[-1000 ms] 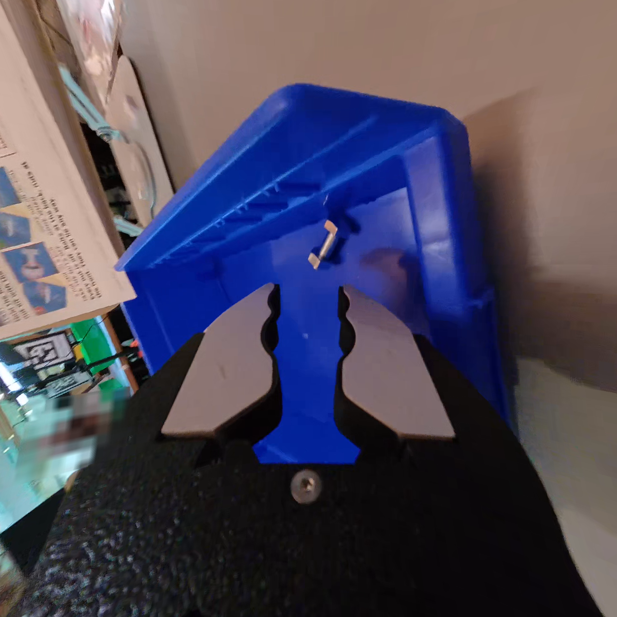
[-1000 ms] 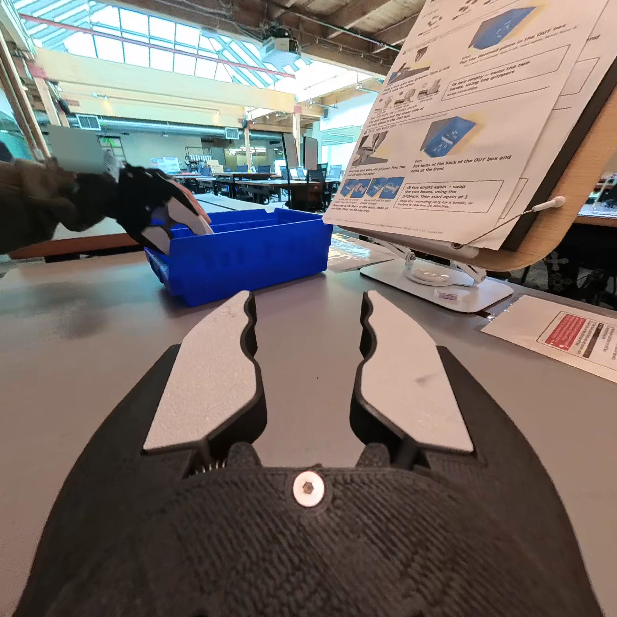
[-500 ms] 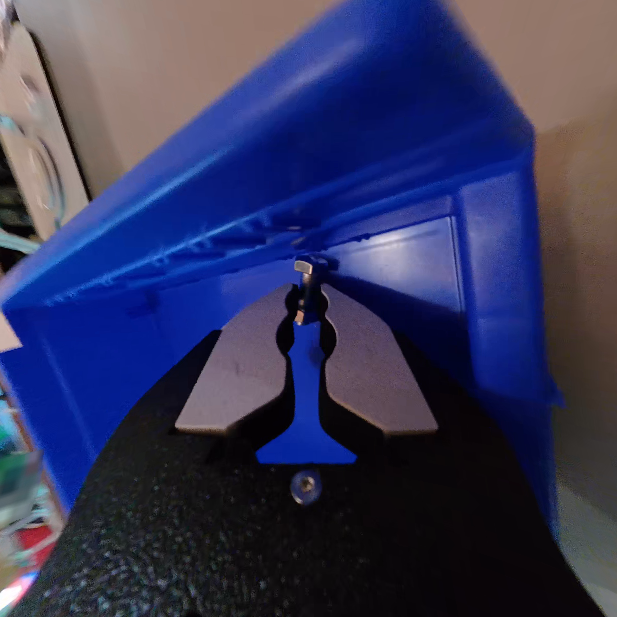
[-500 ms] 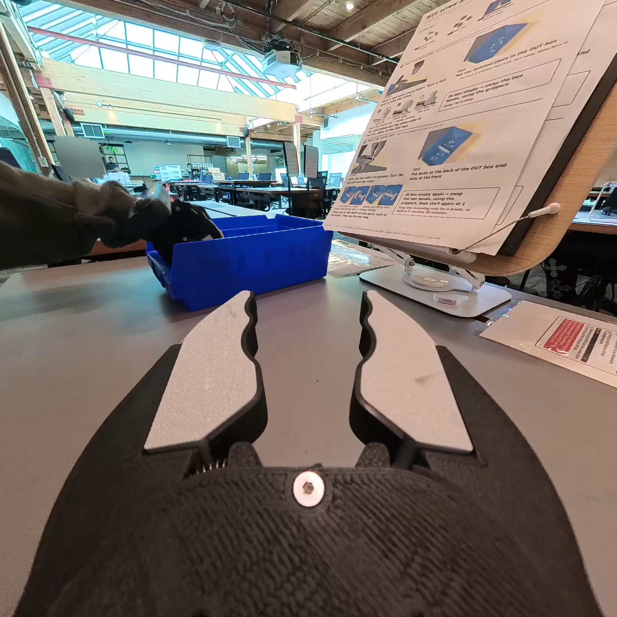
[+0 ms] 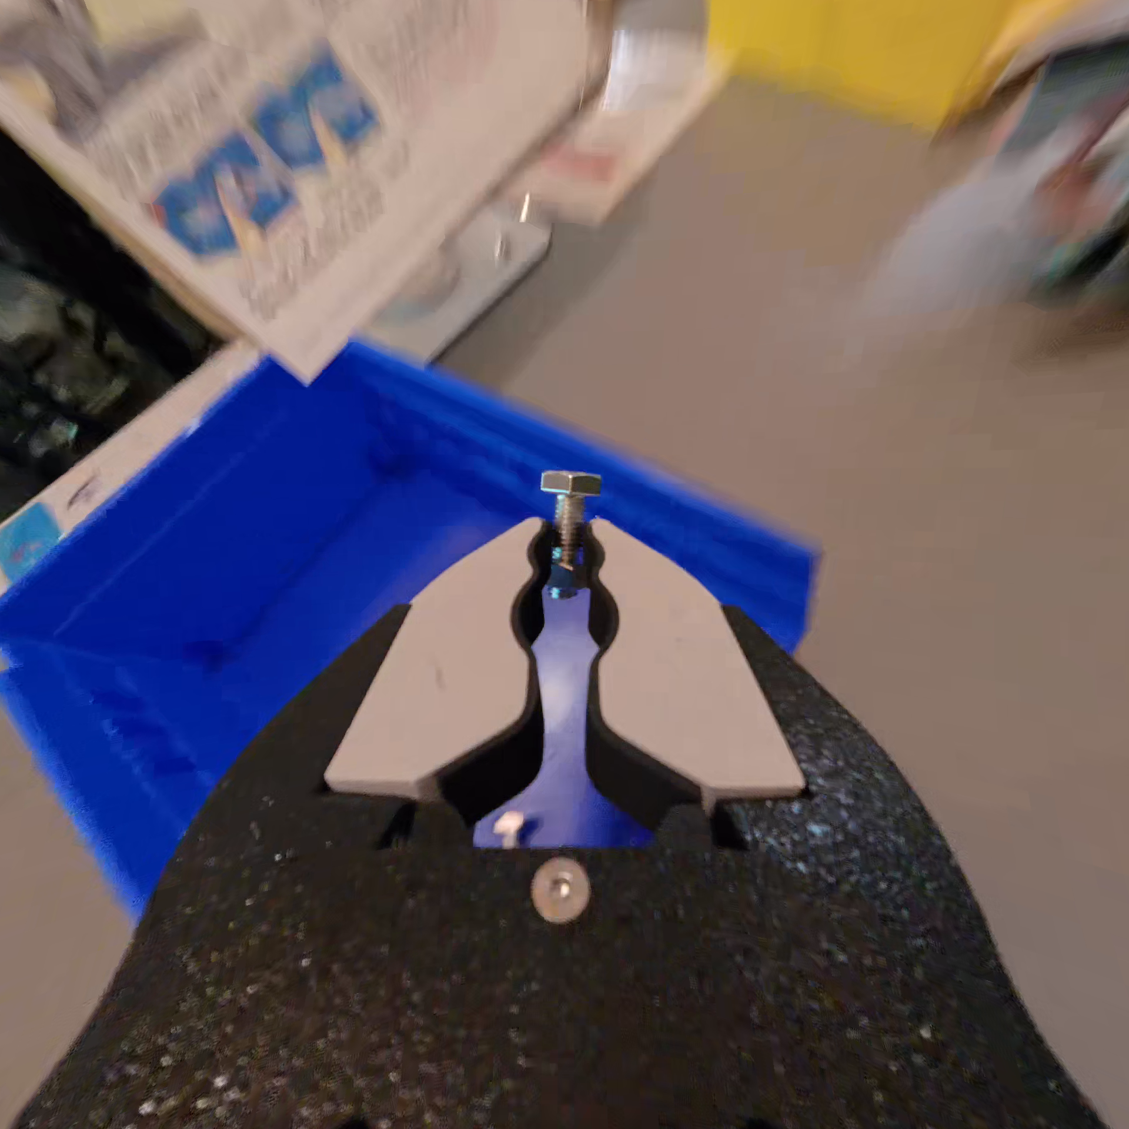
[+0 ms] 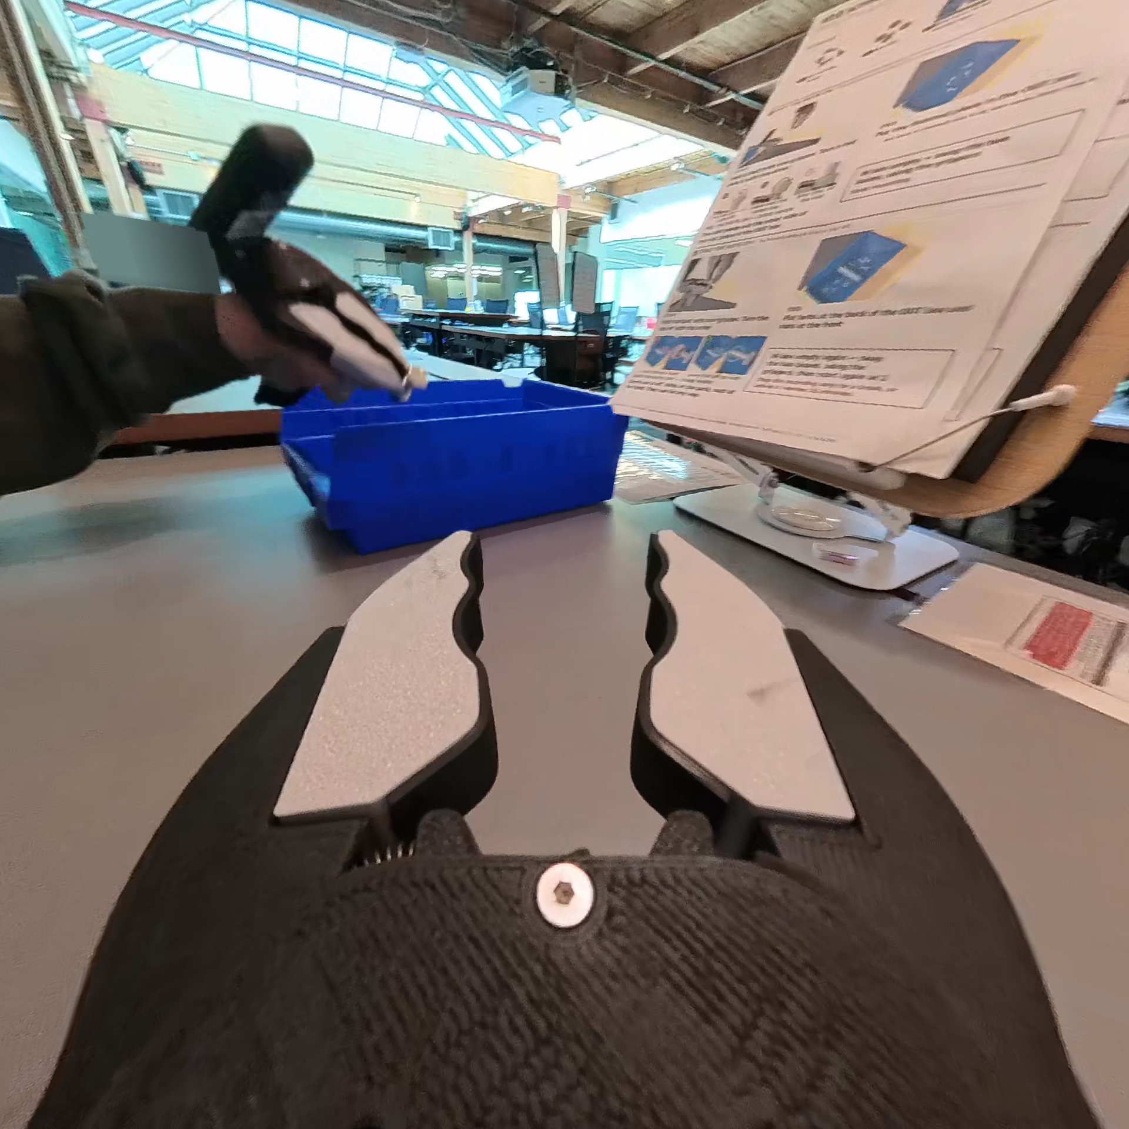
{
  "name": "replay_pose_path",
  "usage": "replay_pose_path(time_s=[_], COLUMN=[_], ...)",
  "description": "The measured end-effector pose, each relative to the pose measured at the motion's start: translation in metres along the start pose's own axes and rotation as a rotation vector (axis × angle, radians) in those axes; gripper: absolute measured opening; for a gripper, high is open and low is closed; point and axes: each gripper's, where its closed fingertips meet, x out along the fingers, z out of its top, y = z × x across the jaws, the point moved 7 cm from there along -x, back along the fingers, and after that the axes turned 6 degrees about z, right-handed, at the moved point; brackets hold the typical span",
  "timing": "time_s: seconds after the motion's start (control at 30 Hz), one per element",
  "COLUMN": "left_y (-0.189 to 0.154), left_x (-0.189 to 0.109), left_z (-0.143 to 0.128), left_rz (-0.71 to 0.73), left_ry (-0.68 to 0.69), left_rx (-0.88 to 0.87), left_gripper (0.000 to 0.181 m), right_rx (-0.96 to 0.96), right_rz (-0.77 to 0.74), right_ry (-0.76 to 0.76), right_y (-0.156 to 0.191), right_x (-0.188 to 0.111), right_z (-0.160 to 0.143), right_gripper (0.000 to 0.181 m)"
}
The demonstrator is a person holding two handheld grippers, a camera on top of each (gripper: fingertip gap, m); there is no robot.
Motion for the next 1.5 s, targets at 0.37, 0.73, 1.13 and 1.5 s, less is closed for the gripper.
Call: replay_pose_path(time_s=[0.37, 0.73, 1.13, 1.5], left_y=[-0.161, -0.202, -0.192, -0.189], left_x=[0.022, 0.054, 0.051, 0.067], left_z=[0.056, 0.053, 0.052, 0.034], left_rz=[-0.285, -0.388, -0.334, -0.692], left_ry=[-0.700, -0.566, -0.489, -0.011], left_rx=[0.046, 0.244, 0.065, -0.655], left_gripper=[0.009, 0.009, 0.045, 0.026], right_rx=[0.896, 1.250, 0.642, -0.817], right_rz=[0.647, 0.849, 0.570, 0.098], right_ry=[-0.188, -0.191, -0.125, 0.093], right_y=[0.054, 0.072, 0.067, 0.088], right_x=[0.041, 0.049, 0.045, 0.034], right_z=[0.006, 0.000, 0.011, 0.013], right_gripper=[0.063, 0.049, 0.039, 0.039])
